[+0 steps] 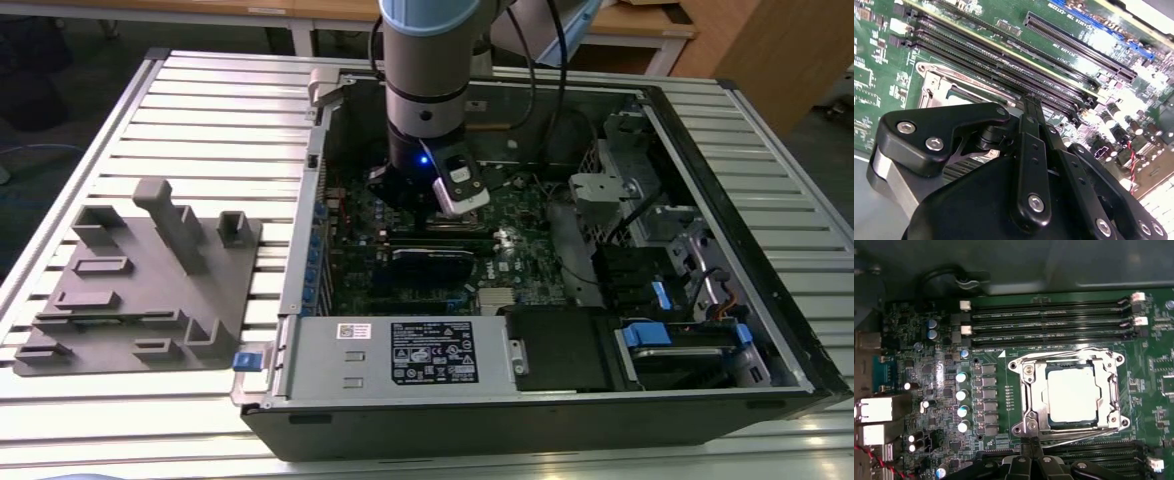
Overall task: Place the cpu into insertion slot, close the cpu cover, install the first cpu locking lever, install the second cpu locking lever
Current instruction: 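Install the second cpu locking lever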
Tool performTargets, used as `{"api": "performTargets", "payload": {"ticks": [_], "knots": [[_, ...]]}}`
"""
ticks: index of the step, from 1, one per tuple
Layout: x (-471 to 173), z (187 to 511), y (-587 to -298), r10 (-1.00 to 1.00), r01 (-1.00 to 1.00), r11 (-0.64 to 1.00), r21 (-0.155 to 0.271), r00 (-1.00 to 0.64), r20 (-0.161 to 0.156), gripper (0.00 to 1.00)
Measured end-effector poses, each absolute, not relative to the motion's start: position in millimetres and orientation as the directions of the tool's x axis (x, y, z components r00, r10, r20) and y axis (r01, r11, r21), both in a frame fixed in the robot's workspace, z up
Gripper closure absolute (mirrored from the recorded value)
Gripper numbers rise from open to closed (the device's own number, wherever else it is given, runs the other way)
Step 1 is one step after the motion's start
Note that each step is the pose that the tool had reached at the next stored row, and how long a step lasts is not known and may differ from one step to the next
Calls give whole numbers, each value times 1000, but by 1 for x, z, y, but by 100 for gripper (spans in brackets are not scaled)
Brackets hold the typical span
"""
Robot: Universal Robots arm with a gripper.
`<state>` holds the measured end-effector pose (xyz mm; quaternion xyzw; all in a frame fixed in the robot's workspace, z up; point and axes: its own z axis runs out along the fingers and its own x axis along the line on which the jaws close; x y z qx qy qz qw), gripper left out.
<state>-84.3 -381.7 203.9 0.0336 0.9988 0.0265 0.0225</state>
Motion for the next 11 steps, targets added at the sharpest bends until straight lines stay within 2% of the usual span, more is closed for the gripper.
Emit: {"api": "performTargets", "payload": {"ticks": [11], "knots": [[-85,202,-381,49,47,997,56,-998,-43,89]]}}
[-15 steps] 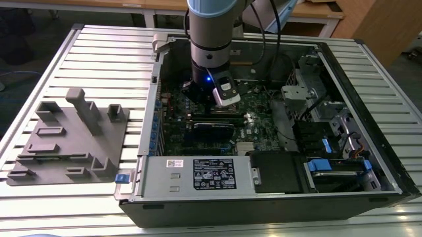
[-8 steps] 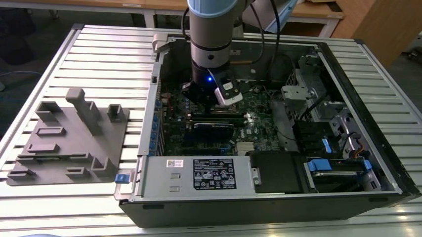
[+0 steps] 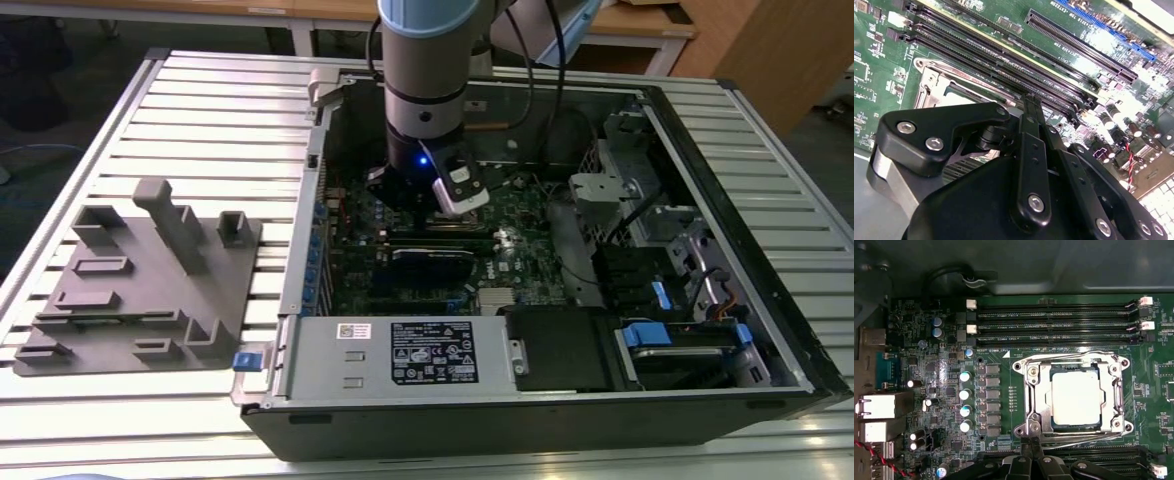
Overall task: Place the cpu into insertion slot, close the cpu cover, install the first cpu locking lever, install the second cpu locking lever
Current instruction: 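Install the second cpu locking lever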
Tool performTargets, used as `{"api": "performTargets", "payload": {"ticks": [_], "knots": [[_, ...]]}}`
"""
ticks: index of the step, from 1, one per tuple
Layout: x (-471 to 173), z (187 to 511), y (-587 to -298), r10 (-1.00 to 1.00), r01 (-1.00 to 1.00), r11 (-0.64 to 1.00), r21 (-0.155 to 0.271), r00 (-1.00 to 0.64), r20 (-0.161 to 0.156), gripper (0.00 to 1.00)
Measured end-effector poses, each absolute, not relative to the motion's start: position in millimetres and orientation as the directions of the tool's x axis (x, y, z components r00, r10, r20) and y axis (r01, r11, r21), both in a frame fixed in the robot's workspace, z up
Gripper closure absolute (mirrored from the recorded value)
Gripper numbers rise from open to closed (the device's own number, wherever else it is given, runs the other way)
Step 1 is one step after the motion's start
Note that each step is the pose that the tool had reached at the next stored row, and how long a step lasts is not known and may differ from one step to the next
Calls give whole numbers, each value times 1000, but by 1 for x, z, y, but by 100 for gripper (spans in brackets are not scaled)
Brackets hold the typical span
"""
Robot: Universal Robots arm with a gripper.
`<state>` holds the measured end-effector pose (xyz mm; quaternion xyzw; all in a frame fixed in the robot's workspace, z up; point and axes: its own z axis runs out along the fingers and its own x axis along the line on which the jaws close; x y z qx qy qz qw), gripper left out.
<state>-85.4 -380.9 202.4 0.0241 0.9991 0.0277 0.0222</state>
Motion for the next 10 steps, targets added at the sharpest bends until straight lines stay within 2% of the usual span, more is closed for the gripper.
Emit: {"api": "performTargets", "payload": {"ticks": [5,10], "knots": [[-85,202,-381,50,47,997,60,-998,-43,89],[-85,202,-381,51,47,995,91,-998,-41,89]]}}
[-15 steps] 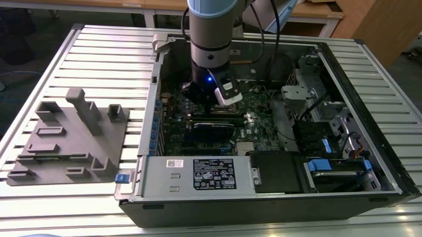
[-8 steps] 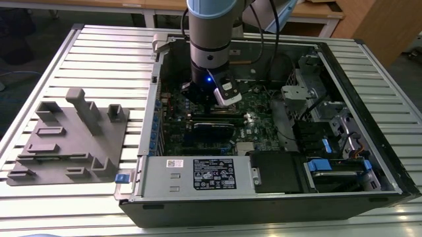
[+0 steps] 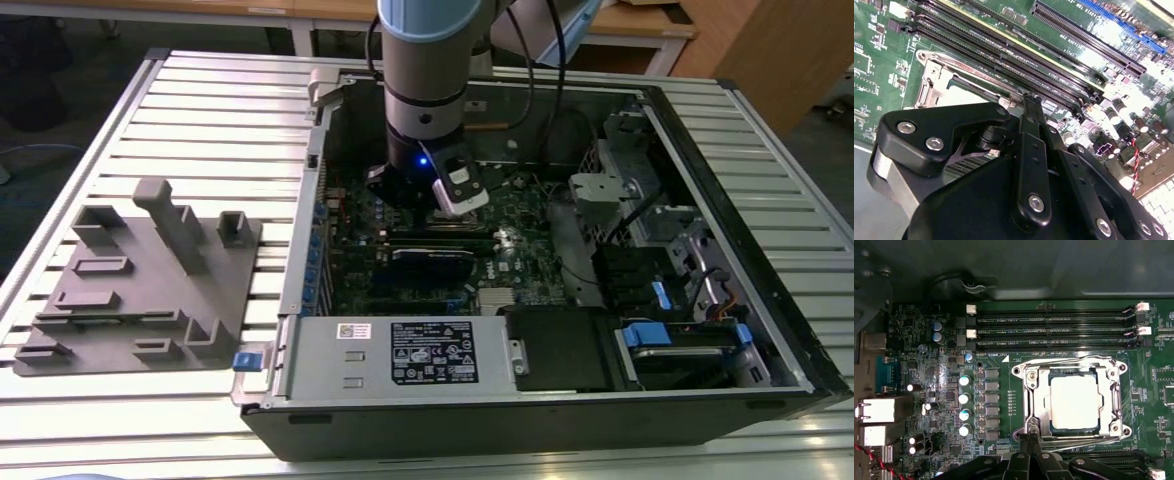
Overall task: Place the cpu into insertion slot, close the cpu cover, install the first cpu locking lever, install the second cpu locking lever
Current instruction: 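Install the second cpu locking lever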
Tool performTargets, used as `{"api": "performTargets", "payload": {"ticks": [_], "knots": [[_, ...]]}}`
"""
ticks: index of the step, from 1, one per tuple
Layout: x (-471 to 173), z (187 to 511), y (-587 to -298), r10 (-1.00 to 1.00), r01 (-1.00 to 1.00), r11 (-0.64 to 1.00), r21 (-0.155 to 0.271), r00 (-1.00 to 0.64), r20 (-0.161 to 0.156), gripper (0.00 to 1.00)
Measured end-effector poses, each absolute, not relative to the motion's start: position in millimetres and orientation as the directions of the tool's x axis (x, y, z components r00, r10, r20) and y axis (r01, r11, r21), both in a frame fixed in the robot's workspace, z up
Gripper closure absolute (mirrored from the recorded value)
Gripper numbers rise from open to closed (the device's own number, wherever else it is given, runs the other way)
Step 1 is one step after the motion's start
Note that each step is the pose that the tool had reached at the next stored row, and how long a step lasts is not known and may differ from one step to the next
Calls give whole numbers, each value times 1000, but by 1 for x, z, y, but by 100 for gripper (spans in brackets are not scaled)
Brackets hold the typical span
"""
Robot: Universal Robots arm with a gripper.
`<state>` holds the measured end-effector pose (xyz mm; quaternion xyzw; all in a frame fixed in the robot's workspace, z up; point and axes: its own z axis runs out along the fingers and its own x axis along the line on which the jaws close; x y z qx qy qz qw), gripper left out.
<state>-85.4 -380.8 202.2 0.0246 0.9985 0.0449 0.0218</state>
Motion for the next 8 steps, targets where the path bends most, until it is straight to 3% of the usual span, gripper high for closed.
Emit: {"api": "performTargets", "payload": {"ticks": [8], "knots": [[-86,201,-381,52,47,993,105,-998,-41,89]]}}
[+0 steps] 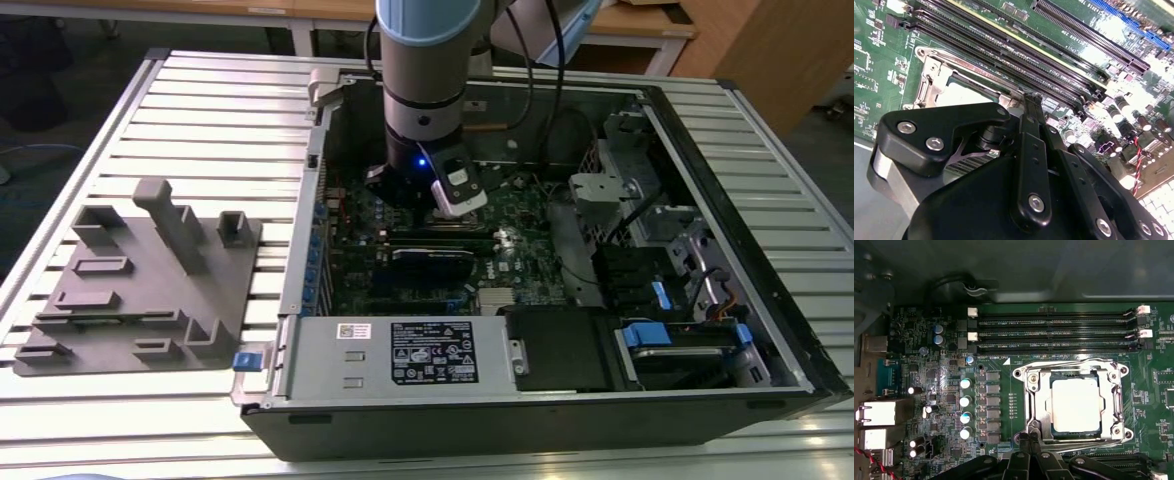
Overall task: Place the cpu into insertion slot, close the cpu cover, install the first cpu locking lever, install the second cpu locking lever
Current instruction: 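Install the second cpu locking lever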
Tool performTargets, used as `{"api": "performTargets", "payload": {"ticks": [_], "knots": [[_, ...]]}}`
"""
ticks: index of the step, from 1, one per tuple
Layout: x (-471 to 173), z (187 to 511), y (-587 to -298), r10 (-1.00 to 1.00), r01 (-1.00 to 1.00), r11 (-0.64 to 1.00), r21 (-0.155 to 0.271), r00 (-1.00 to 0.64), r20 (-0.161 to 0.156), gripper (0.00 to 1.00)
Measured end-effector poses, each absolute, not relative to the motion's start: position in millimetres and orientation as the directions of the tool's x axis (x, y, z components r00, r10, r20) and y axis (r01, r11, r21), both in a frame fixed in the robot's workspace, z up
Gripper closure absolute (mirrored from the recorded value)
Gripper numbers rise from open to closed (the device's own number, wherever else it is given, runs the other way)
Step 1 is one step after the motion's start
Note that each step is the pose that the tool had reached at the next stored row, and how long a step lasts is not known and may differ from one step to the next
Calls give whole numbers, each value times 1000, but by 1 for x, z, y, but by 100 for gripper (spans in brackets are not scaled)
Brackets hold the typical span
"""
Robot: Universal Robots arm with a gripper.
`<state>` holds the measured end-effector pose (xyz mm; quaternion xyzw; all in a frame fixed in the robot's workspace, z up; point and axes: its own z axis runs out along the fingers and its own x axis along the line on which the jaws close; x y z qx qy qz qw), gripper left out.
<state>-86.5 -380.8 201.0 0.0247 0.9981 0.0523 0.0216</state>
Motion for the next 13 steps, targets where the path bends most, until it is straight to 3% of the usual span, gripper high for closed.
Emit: {"api": "performTargets", "payload": {"ticks": [13], "knots": [[-86,205,-383,51,47,994,95,-998,-41,89]]}}
